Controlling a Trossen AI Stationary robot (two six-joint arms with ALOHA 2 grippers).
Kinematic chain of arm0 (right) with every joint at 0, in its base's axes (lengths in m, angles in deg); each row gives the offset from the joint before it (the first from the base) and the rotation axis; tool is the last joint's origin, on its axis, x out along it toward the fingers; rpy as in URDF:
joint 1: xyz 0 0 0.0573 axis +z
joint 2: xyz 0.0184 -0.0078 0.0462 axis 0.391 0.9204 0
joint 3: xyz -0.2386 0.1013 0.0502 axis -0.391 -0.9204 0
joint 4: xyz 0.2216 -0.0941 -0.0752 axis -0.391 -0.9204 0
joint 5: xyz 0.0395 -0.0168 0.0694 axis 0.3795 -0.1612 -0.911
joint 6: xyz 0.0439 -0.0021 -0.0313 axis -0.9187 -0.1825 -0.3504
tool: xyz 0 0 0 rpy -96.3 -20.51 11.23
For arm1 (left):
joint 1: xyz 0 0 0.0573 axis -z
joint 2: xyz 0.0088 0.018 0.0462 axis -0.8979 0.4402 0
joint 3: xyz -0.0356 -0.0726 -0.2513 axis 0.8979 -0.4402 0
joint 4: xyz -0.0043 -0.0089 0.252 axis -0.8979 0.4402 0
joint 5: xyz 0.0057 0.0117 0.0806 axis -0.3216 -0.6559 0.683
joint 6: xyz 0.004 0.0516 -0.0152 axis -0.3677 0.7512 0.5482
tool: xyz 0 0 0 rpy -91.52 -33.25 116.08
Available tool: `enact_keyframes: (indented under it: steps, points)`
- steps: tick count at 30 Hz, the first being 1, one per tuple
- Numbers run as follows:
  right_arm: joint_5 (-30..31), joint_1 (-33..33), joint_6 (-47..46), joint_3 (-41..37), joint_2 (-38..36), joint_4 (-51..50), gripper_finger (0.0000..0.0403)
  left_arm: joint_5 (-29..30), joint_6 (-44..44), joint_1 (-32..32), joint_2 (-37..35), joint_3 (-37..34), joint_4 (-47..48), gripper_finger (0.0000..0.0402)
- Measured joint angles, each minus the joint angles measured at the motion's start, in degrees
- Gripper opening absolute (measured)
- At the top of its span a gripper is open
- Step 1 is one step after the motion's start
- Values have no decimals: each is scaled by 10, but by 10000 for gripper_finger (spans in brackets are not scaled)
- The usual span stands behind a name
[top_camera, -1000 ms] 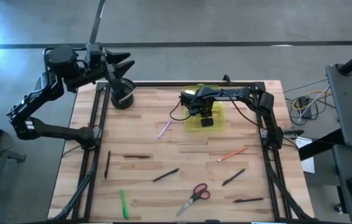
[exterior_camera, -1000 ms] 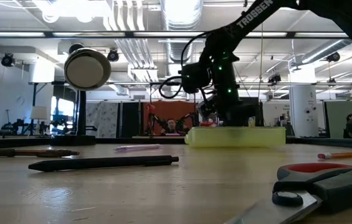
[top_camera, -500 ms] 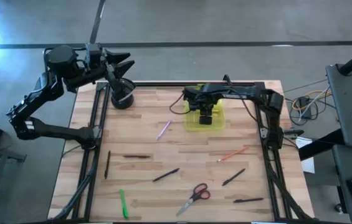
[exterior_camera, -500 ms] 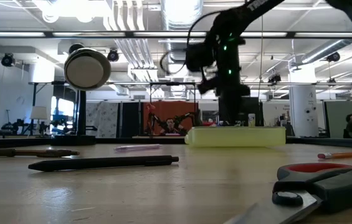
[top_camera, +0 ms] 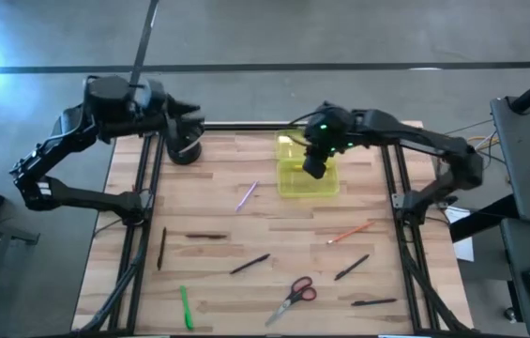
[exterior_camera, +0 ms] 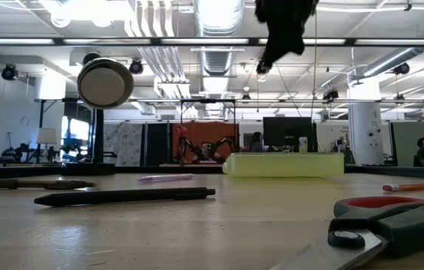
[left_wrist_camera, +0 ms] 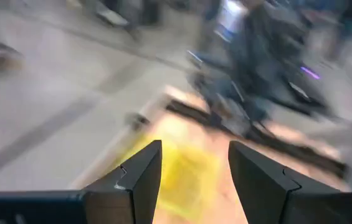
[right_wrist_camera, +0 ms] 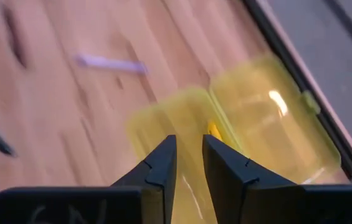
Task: Pick & place school supplies into a supply box
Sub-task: Put the green pen into the supply box
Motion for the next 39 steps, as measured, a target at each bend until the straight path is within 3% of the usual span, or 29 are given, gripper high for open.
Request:
enact_keyframes:
  steps: [4,8,14,25,32,35,39]
  points:
    - [0,16,-41,-2,-49,37,68,-131,-13,26,9,-8,60,168]
    - [0,31,-56,-6,-80,65,68,-145,-41,86,19,-27,121,168]
    - [1,45,-56,-9,-94,64,68,-114,-80,207,27,-80,179,167]
    - [1,73,-85,-38,-78,64,68,-72,-166,497,32,-260,155,167]
    - [0,78,-86,-59,-79,65,68,38,-50,679,90,-330,120,167]
    - [0,78,-86,-60,-79,65,68,69,28,720,125,-345,93,167]
    - [-2,82,-108,-60,-80,65,68,68,81,742,169,-357,38,167]
